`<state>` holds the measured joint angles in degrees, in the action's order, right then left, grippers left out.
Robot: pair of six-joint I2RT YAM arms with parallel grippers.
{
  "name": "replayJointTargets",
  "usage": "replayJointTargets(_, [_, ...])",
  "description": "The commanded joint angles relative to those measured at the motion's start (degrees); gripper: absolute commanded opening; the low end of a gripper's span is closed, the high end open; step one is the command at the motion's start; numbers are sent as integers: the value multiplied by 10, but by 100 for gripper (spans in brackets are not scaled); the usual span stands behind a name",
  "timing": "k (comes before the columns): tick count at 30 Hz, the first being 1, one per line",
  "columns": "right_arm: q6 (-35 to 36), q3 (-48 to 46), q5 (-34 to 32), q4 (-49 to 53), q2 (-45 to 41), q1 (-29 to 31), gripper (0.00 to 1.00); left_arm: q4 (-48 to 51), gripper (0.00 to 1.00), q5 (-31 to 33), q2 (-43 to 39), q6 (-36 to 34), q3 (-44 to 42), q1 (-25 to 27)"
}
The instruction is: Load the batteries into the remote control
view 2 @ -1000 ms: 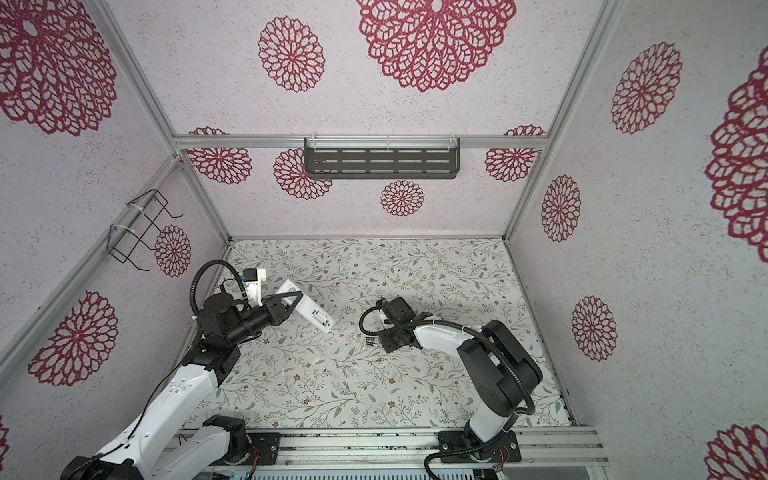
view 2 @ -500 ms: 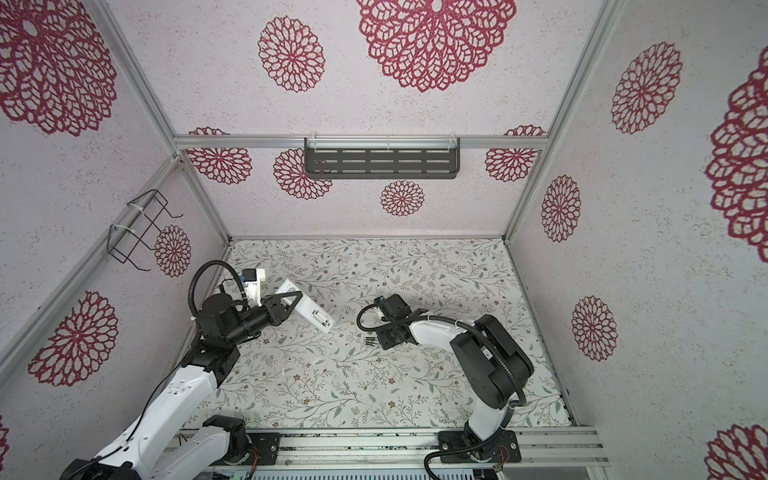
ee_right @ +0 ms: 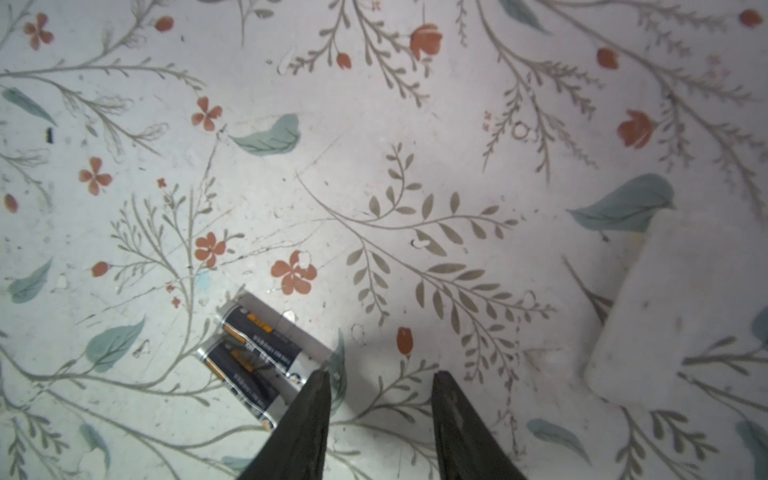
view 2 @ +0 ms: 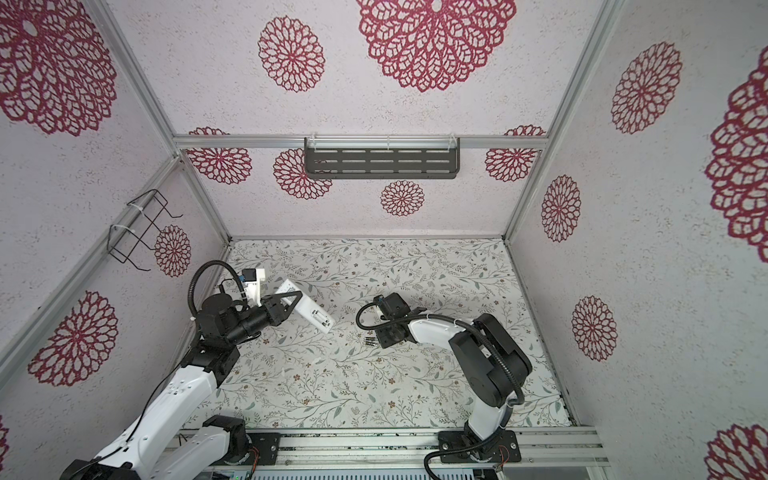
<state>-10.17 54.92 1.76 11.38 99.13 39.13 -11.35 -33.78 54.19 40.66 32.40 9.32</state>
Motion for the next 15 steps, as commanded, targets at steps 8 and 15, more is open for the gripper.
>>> replayJointTargets(8, [17,3,-10,29,-30,-3,44,-13,11,-4,-18,-4,1,-2])
replayJointTargets(15, [81,-32,52,31,-88,3,43,-15,11,-4,-15,-6,3,-3])
